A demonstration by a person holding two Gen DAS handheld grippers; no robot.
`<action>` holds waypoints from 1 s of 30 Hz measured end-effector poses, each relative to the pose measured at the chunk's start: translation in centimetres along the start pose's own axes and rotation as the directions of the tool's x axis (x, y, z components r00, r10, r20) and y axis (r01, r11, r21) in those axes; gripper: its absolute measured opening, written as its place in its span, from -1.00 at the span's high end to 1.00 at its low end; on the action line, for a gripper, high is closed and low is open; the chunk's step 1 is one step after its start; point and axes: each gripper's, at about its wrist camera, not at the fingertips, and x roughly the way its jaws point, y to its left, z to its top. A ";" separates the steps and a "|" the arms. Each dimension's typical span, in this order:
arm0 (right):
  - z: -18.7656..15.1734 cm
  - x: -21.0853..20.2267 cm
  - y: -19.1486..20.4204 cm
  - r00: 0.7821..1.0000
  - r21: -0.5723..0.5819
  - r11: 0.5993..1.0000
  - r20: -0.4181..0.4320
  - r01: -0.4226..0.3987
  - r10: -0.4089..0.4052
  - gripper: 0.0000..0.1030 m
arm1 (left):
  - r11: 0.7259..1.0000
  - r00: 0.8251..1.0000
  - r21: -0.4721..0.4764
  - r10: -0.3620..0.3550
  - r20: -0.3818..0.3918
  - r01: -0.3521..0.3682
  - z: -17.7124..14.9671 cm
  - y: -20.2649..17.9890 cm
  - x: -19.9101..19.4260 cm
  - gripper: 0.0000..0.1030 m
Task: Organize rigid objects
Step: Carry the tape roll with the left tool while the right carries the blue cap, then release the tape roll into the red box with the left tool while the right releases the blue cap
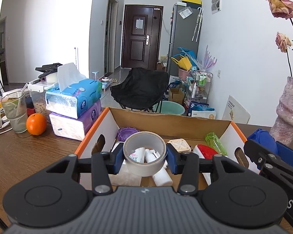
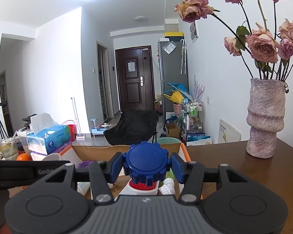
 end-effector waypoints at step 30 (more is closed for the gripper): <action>0.7 7.6 -0.1 0.998 -0.071 0.997 -0.060 -0.024 0.019 -0.02 | 0.999 0.999 0.027 0.042 -0.018 -0.042 2.4 0.3 6.2 0.11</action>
